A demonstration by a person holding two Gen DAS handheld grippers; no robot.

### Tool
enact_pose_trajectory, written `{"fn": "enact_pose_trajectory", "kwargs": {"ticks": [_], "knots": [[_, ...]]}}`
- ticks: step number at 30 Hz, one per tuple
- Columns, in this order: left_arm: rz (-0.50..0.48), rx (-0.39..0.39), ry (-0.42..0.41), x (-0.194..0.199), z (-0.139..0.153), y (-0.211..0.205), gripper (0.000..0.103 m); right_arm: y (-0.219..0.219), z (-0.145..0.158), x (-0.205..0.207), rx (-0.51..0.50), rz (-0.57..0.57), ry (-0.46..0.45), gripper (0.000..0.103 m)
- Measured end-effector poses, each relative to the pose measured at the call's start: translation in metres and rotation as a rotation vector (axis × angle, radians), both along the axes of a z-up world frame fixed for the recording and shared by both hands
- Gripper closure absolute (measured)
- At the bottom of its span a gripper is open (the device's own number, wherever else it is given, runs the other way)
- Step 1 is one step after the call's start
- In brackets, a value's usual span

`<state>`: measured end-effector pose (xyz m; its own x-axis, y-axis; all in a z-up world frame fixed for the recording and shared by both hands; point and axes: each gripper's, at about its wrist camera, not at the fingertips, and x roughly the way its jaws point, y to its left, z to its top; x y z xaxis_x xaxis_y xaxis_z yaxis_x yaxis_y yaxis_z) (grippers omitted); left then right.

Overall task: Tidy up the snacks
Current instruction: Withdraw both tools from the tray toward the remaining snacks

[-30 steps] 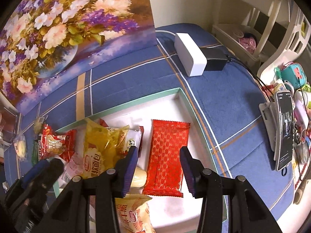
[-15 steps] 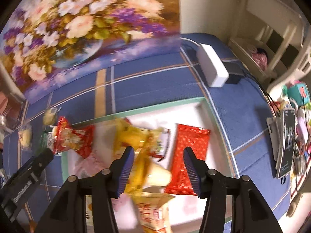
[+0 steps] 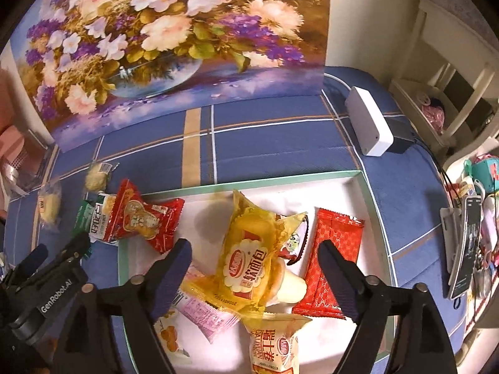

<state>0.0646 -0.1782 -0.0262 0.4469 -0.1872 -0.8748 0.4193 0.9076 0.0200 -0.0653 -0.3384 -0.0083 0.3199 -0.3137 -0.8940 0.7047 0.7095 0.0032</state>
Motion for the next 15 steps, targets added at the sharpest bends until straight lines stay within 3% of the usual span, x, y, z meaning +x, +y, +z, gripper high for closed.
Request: {"fn": "enact_pose_trajectory", "kwargs": {"ticks": [4, 15], "knots": [[0.014, 0.007, -0.013, 0.0021, -0.0005, 0.0028, 0.004, -0.0029, -0.0026, -0.0017, -0.001, -0.015, 0.005, 0.005], [0.034, -0.018, -0.023, 0.0068, 0.0041, 0.0096, 0.003, -0.0004, -0.0033, 0.0012, -0.023, 0.001, 0.004, 0.000]]}}
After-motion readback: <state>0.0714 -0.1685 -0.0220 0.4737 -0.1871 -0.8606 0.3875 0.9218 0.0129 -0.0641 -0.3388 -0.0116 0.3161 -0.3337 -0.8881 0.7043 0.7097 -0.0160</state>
